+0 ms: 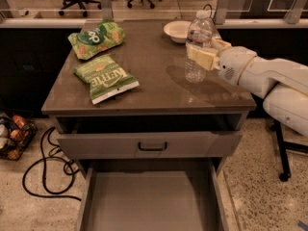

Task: Pick water bottle from middle drawer and place on counter

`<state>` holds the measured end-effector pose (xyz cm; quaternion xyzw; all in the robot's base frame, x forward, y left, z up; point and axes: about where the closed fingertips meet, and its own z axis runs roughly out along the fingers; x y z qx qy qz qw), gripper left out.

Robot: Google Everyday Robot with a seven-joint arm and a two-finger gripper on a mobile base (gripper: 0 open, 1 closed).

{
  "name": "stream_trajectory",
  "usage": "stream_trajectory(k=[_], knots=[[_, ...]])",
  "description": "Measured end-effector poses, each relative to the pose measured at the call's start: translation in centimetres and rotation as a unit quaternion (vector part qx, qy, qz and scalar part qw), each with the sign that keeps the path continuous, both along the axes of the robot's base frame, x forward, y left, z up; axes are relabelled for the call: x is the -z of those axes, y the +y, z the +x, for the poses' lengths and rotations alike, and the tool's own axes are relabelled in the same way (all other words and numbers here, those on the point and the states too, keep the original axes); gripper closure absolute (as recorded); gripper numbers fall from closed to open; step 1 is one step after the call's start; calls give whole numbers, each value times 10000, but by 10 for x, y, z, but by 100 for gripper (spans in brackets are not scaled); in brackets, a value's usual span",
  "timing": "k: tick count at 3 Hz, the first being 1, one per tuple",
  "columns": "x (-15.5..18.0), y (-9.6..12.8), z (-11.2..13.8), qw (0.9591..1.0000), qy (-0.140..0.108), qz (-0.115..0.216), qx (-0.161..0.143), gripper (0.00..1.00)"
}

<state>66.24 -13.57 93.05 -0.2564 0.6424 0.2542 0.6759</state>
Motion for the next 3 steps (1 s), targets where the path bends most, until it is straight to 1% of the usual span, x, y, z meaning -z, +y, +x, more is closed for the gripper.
stream_trajectory(k=[1,2,3], knots=[[13,0,18,9998,-92,153,-55,100],[36,3,40,9994,-160,286,-149,100],[34,3,40,9994,-160,285,-149,100]])
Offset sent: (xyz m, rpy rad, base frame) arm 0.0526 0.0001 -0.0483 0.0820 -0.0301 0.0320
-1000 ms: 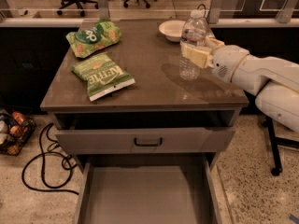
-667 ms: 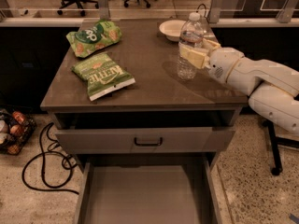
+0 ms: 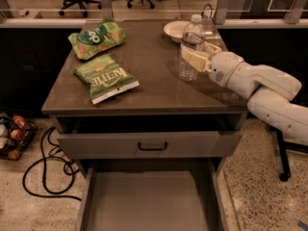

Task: Pick water bottle from middle drawer and place on counter

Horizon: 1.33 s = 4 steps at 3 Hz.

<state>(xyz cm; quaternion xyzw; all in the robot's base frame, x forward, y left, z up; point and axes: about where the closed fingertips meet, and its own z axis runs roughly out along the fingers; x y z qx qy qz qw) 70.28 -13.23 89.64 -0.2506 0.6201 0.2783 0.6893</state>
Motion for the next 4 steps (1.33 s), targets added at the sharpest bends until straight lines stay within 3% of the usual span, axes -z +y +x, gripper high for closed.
stream_trajectory(k=[1,2,4], knots=[[-1,0,0,10000,0,0,0,100],[-1,0,0,10000,0,-1,-1,82],[-3,6,0,10000,-36,-12,-40,35]])
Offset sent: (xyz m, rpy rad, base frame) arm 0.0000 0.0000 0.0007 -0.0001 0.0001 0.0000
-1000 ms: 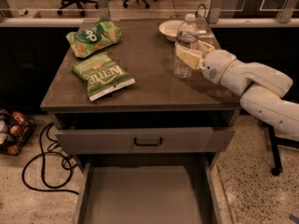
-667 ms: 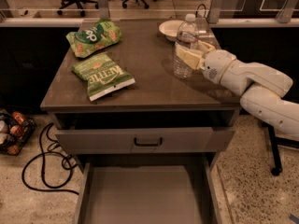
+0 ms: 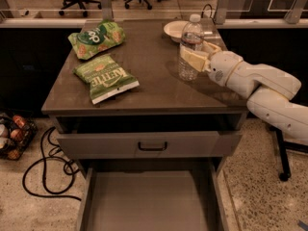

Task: Pick water bottle from middle drawer and place on counter

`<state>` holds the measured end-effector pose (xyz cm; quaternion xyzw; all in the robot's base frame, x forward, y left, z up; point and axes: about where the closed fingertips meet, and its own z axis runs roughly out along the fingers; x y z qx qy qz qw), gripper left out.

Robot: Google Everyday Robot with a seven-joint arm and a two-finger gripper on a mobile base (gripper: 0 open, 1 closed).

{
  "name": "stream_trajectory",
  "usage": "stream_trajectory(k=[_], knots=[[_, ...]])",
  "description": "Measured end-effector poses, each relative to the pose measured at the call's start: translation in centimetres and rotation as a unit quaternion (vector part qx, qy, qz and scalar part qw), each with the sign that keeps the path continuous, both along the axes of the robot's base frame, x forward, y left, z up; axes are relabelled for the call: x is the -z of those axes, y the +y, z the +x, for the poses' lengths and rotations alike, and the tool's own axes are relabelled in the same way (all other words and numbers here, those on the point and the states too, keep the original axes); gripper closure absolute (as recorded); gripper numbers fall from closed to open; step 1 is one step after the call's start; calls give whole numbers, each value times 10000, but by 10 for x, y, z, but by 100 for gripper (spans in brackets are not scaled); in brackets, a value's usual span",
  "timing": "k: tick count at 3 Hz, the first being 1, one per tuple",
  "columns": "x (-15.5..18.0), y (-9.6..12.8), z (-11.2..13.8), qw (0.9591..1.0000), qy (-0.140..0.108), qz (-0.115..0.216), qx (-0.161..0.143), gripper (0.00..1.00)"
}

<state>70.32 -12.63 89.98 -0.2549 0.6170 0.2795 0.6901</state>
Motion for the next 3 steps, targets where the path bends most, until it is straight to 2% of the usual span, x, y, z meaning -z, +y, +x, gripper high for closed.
stream_trajectory(k=[1,2,3], knots=[[-1,3,0,10000,-16,-5,-18,13],[-2,5,0,10000,-32,-9,-35,0],[-2,5,0,10000,-32,-10,-35,0]])
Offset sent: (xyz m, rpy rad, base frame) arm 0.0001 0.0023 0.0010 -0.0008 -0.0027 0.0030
